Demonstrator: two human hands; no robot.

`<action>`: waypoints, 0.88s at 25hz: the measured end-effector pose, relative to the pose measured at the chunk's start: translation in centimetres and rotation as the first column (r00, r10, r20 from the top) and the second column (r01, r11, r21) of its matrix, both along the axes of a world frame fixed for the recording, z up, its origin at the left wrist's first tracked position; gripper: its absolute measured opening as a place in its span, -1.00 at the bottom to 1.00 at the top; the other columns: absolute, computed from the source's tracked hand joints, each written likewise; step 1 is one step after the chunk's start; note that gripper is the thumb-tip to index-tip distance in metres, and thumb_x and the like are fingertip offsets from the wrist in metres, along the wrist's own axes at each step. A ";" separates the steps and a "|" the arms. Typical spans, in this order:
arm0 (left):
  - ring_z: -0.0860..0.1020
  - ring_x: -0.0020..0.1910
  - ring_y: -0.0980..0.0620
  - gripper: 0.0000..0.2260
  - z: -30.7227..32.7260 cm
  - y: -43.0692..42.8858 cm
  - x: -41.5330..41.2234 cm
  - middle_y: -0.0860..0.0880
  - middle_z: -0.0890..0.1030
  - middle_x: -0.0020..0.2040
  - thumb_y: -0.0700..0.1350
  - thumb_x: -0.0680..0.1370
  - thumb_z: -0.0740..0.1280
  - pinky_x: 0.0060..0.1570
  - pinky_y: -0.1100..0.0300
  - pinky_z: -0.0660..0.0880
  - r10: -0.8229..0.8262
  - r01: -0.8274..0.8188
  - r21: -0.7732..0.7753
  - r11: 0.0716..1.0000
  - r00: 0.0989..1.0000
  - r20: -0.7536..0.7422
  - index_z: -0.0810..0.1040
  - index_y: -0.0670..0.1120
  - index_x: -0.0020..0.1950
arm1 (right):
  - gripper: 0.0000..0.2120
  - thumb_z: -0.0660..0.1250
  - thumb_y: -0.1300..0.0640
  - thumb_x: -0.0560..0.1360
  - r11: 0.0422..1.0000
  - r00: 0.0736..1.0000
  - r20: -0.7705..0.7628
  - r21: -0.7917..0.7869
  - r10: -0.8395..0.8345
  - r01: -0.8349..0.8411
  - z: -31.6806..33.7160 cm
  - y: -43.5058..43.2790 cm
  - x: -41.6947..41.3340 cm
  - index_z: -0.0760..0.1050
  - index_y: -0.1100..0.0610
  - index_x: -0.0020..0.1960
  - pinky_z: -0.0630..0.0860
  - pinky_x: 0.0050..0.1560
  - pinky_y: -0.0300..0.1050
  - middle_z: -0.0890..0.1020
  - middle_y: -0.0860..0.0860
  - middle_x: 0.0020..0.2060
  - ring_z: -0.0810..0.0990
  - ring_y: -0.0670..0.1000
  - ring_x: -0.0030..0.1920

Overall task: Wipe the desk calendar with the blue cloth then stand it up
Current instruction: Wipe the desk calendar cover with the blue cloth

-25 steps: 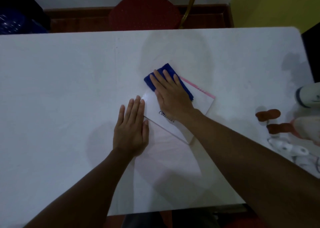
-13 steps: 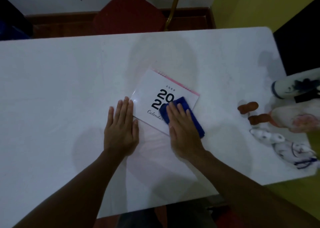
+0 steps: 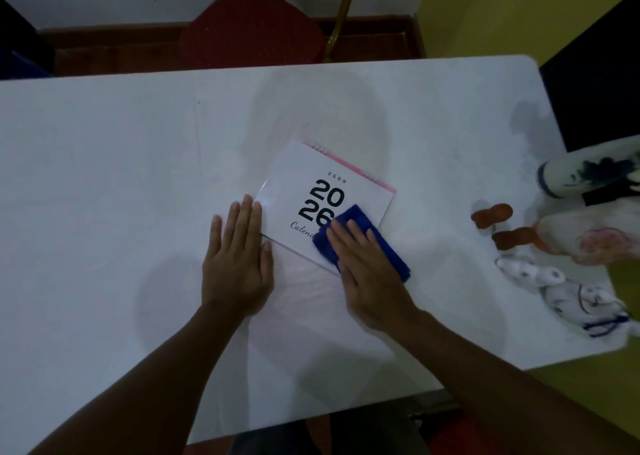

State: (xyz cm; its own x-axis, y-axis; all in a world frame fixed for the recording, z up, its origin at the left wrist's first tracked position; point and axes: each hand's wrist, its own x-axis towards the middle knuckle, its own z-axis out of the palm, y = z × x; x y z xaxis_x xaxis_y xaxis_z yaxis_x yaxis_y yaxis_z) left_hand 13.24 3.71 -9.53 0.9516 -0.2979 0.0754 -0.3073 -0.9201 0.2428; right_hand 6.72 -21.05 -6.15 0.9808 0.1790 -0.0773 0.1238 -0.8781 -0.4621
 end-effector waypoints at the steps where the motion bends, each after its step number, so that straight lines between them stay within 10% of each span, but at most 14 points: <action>1: 0.01 0.75 -0.05 -0.42 0.0 0.0 0.0 -0.10 0.08 0.75 0.03 0.72 -0.01 0.70 -0.15 0.02 0.000 0.000 0.000 1.000 1.000 0.004 0.06 -0.14 0.73 | -0.50 0.07 0.17 0.70 0.998 0.998 0.033 -0.007 0.058 -0.057 0.0 -1.1 0.2 0.20 0.13 0.63 0.04 0.64 0.06 0.24 -0.02 0.63 0.09 -0.01 0.65; 8: 0.06 0.74 -0.08 -0.42 -0.1 0.0 0.0 -0.12 0.11 0.74 0.00 0.72 0.02 0.69 -0.18 0.06 0.003 -0.004 0.002 1.000 1.000 0.028 0.09 -0.16 0.72 | -0.49 0.11 0.31 0.68 0.992 0.992 0.025 0.000 -0.125 0.125 0.1 -3.5 5.0 0.22 0.17 0.62 0.07 0.62 0.19 0.25 0.02 0.62 0.10 0.06 0.65; 17: 0.03 0.75 -0.06 -0.42 0.1 -0.1 0.0 -0.10 0.08 0.75 0.05 0.73 -0.04 0.71 -0.13 0.01 0.004 -0.004 0.011 1.000 1.000 -0.003 0.05 -0.13 0.73 | -0.44 0.28 0.34 0.62 0.960 0.959 0.081 0.050 0.271 -0.275 0.2 -3.5 0.1 0.30 0.14 0.59 0.12 0.62 0.12 0.33 0.01 0.59 0.18 0.03 0.63; 22: 0.04 0.75 -0.07 -0.42 0.1 -0.1 0.0 -0.11 0.09 0.75 0.04 0.72 -0.04 0.70 -0.15 0.04 0.003 -0.003 0.013 1.000 1.000 0.000 0.06 -0.14 0.73 | -0.52 0.11 0.28 0.67 0.996 1.000 -0.009 0.079 -0.028 0.028 0.9 -5.4 3.9 0.30 0.18 0.58 0.10 0.62 0.22 0.30 0.04 0.59 0.14 0.07 0.64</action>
State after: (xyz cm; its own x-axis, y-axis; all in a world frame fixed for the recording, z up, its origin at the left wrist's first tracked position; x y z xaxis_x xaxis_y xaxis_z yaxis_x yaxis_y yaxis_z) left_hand 13.25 3.60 -9.46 0.9525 -0.2960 0.0717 -0.3045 -0.9242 0.2305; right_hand 10.57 -26.41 -5.20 0.9849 0.1573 -0.0718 0.0957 -0.8418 -0.5313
